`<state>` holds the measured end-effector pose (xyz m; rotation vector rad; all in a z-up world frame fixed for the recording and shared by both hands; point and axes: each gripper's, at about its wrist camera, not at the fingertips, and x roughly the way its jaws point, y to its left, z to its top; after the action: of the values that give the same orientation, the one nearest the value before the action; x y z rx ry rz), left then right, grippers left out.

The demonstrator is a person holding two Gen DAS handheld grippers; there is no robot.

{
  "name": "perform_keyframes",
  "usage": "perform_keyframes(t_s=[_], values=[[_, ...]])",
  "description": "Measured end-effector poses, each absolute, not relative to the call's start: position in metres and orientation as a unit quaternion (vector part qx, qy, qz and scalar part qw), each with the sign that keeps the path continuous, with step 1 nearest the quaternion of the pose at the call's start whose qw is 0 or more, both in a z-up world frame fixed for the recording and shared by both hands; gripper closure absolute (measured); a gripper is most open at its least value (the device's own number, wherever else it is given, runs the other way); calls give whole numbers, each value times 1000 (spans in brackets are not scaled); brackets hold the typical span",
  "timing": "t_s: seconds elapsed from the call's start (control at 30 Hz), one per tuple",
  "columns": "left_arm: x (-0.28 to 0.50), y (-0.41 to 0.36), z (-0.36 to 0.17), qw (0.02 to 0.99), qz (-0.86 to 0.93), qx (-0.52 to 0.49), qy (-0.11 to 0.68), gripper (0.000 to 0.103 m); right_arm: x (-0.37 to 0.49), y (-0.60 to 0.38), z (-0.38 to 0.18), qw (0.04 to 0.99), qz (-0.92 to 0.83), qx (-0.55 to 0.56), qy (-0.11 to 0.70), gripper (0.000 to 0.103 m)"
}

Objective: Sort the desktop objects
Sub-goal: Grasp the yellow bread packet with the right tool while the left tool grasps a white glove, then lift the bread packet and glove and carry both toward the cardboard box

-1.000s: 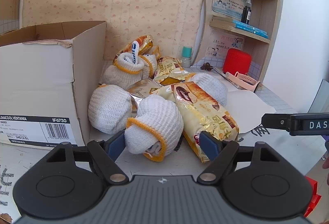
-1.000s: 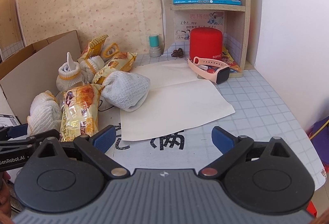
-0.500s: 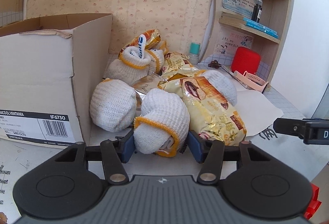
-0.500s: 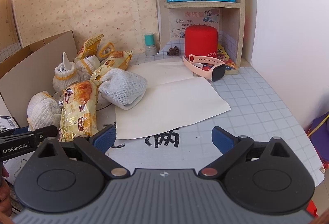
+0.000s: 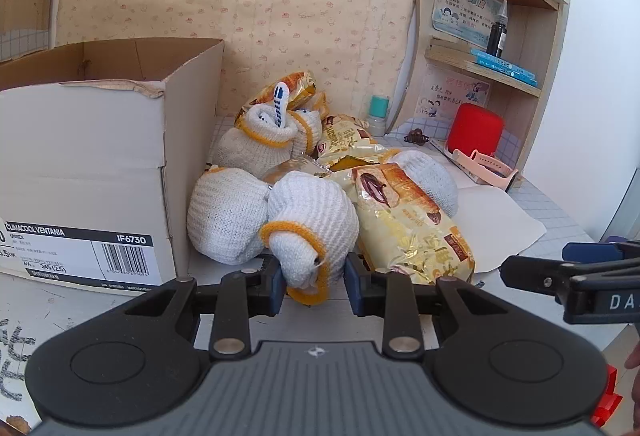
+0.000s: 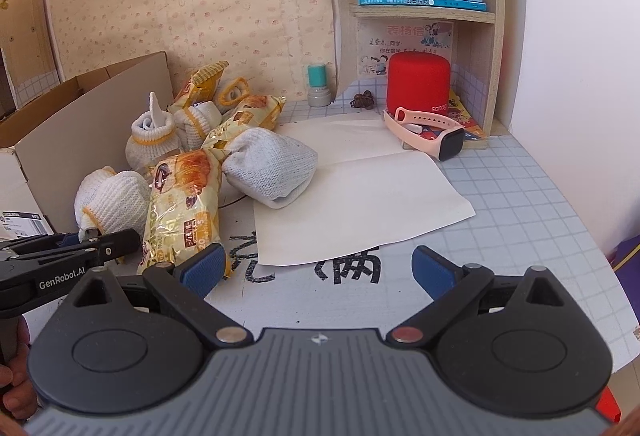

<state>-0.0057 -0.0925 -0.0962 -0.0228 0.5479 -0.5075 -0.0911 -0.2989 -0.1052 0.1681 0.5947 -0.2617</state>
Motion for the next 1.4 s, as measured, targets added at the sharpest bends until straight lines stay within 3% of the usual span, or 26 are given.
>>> perform_keyframes(t_s=[0.43, 0.93, 0.97, 1.0, 1.07, 1.4], values=[[-52, -60, -64, 946, -232, -6, 227, 71, -64, -257, -96, 951, -54, 61, 298, 6], [-68, -50, -41, 953, -229, -17, 200, 71, 4, -240, -129, 936, -51, 27, 348, 7], [-69, -49, -40, 953, -229, -18, 198, 71, 6, -240, -130, 935, -51, 27, 349, 12], [-70, -49, -39, 953, -229, -18, 196, 71, 8, -239, -132, 935, -47, 29, 349, 27], [-71, -47, -38, 954, -228, -22, 194, 71, 8, -238, -130, 937, -36, 38, 345, 44], [-76, -43, -30, 958, -223, -28, 179, 71, -21, -230, -105, 950, 1, 56, 308, 52]])
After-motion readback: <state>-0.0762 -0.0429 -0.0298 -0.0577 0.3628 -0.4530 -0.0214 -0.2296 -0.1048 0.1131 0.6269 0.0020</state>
